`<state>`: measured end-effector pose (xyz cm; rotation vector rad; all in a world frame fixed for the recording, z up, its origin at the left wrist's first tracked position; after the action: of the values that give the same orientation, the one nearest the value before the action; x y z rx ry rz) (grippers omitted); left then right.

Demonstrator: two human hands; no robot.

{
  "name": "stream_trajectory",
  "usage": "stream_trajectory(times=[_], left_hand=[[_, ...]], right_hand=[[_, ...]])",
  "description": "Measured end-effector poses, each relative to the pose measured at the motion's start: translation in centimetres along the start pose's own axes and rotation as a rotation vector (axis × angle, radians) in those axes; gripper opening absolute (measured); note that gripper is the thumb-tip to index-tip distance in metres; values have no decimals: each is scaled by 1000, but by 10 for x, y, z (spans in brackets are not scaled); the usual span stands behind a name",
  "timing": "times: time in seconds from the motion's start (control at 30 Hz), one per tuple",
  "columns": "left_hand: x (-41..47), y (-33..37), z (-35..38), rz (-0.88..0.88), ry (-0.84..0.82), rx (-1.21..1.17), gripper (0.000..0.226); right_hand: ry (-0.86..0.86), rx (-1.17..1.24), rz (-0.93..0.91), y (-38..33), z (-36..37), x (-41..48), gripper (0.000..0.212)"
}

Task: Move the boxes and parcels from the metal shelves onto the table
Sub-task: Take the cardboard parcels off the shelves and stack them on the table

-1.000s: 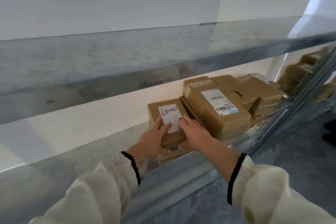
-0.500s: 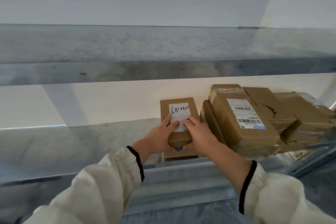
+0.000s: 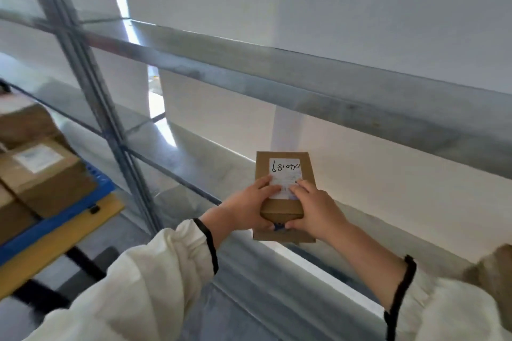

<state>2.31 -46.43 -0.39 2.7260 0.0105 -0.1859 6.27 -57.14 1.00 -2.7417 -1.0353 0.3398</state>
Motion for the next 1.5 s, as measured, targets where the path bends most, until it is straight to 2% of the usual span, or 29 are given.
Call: stream_trajectory(times=[0.5, 0.67, 0.87, 1.17, 1.5], left_hand=[[-277, -312, -136, -553, 241, 38, 95], [-368, -384, -173, -710, 323, 53, 93], [-470, -468, -196, -908, 422, -1, 92], [-565, -553, -179, -1148, 520, -68, 89], [-606, -608, -145, -1223, 480, -118, 90]], right_hand=[[-78, -46, -601, -424, 62, 95, 89], [-75, -64, -783, -553, 78, 105, 91], [-159, -75, -1014, -691, 111, 111, 89], [-262, -117, -1264, -822, 181, 115, 83], [-367, -173, -1288, -873, 241, 114, 82]])
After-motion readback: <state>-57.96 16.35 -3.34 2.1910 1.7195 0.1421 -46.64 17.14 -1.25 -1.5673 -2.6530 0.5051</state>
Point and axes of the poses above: each hand's wrist, its own x-axis towards the middle knuckle, its own z-axis out of the palm, y = z × x, the point moved 9 cm from there along x, towards the middle knuckle, and after that the axes turned 1 degree about -y, right-handed, at the moved point
